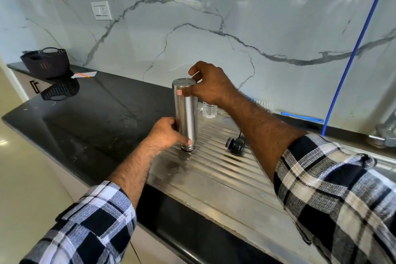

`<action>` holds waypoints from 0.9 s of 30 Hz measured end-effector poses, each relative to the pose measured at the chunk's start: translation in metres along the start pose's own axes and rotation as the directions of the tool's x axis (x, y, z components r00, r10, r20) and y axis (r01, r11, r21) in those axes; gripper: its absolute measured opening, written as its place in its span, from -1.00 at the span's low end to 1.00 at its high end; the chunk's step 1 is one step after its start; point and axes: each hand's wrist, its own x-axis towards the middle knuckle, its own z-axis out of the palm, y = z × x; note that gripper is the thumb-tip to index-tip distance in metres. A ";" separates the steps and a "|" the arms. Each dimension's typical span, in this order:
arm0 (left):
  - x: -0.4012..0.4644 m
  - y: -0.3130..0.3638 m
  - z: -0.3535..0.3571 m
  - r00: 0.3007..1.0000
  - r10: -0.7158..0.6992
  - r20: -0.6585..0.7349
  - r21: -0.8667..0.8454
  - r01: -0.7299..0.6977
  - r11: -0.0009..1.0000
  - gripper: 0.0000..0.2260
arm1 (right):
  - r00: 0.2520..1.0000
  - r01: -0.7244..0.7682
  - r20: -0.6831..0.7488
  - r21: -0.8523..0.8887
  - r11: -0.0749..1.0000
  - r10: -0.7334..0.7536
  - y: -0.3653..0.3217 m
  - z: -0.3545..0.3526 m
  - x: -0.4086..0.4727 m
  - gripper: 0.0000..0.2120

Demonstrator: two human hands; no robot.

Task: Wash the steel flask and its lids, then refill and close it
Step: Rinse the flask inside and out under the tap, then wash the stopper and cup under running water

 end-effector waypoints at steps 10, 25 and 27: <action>-0.009 0.017 -0.012 0.996 0.052 -0.076 -0.087 -0.059 0.995 -0.27 | 1.000 -0.020 0.021 -0.010 1.000 0.021 -0.005 -0.010 -0.011 -0.33; -0.073 0.039 0.074 0.929 0.129 -0.346 -0.133 -0.185 0.974 -0.74 | 0.970 -0.240 -0.027 -0.276 0.931 0.242 0.082 -0.021 -0.095 -0.85; -0.070 0.043 0.088 0.953 0.119 -0.280 -0.120 -0.158 0.980 -0.75 | 0.954 -0.270 0.014 -0.396 0.878 0.300 0.099 -0.020 -0.102 -0.78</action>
